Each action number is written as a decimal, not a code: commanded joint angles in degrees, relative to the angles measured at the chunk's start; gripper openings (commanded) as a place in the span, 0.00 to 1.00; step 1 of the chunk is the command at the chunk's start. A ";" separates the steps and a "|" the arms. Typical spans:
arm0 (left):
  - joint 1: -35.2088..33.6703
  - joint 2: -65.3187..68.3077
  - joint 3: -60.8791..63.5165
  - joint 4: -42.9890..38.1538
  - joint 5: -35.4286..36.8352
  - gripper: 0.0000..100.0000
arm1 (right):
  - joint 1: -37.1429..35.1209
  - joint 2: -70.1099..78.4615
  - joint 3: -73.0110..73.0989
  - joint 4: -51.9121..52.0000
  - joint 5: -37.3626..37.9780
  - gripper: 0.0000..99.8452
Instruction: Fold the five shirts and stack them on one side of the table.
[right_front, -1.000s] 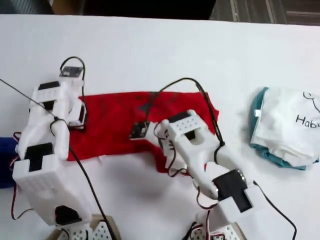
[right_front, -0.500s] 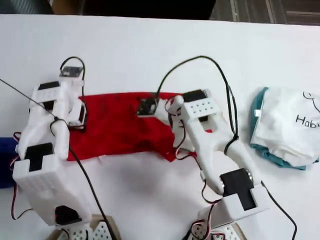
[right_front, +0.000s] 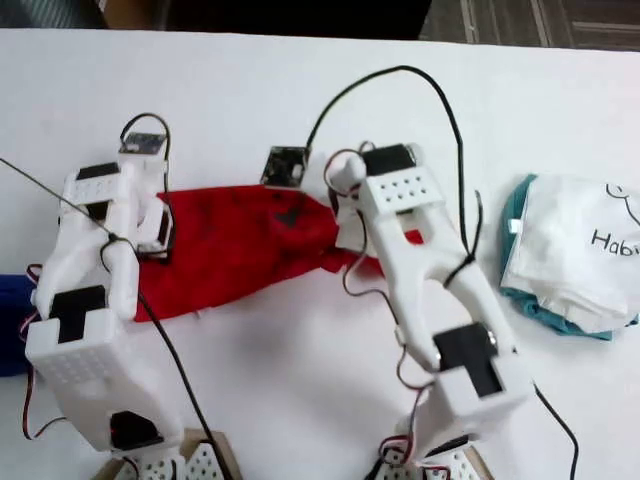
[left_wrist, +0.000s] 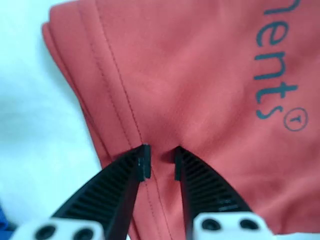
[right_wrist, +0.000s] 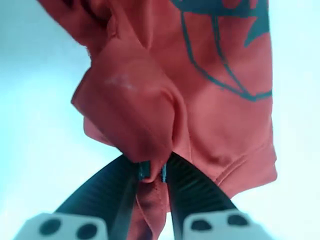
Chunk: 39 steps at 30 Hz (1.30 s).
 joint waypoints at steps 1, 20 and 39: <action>0.44 0.35 -0.57 -1.76 0.00 0.12 | 0.57 5.32 -7.65 -0.04 0.18 0.02; 0.44 0.35 -0.57 -1.76 0.00 0.12 | 7.60 23.96 -36.84 9.36 -1.05 0.26; 0.53 0.35 -0.57 -1.76 0.00 0.12 | 5.05 18.59 -34.20 17.80 -17.23 0.02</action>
